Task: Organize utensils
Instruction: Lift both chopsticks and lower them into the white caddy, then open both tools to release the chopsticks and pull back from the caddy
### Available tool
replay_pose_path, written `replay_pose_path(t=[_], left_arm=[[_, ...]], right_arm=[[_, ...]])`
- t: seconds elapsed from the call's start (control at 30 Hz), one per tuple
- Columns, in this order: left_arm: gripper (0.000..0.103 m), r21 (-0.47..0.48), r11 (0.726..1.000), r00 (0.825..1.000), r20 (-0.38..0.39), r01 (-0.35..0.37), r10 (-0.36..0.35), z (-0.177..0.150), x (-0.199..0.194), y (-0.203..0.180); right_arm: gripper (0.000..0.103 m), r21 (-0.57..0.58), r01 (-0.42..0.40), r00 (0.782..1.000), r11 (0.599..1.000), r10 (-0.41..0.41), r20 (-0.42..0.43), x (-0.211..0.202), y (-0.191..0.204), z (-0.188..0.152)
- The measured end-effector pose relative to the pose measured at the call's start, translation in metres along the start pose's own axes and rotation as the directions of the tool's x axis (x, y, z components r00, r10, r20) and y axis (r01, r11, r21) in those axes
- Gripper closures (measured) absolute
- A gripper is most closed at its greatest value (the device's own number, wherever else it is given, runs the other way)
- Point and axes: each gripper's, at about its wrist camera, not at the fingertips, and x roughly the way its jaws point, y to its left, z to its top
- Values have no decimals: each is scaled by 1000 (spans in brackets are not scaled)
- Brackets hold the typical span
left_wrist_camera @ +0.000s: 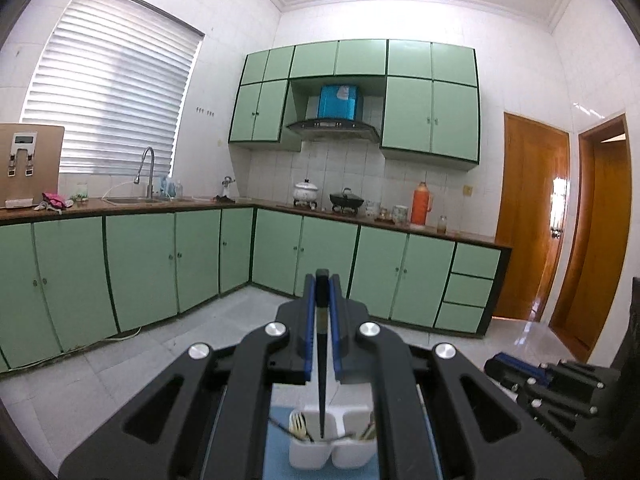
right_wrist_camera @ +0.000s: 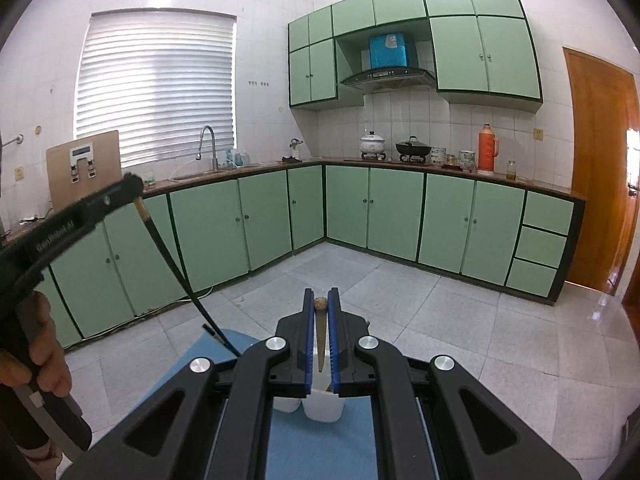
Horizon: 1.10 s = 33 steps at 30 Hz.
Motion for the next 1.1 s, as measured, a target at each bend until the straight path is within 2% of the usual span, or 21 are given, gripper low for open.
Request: replay_pose_path(t=[0.1,0.33,0.7,0.97,1.1], left_arm=[[97,5,1000,1000,-1,2,-2,-2,23,-3],[97,1,1000,996,-85,-2,2,-36,76,-3],[97,7,999,971,-236,-39,39,-92,128,20],[97,15,999,952,-303,-39,42,-113,139,28],[94,1,1000,949,-315,-31,30,-116,135,33]], right_arm=[[96,-2,11,1000,1000,-11,-19,21,-2,1],[97,11,12,996,1000,-12,-86,73,-3,-12],[96,3,11,976,1000,-10,-216,130,4,-53],[96,-14,6,975,1000,-9,-224,132,10,-56],[88,12,-2,975,1000,5,-222,127,7,-59]])
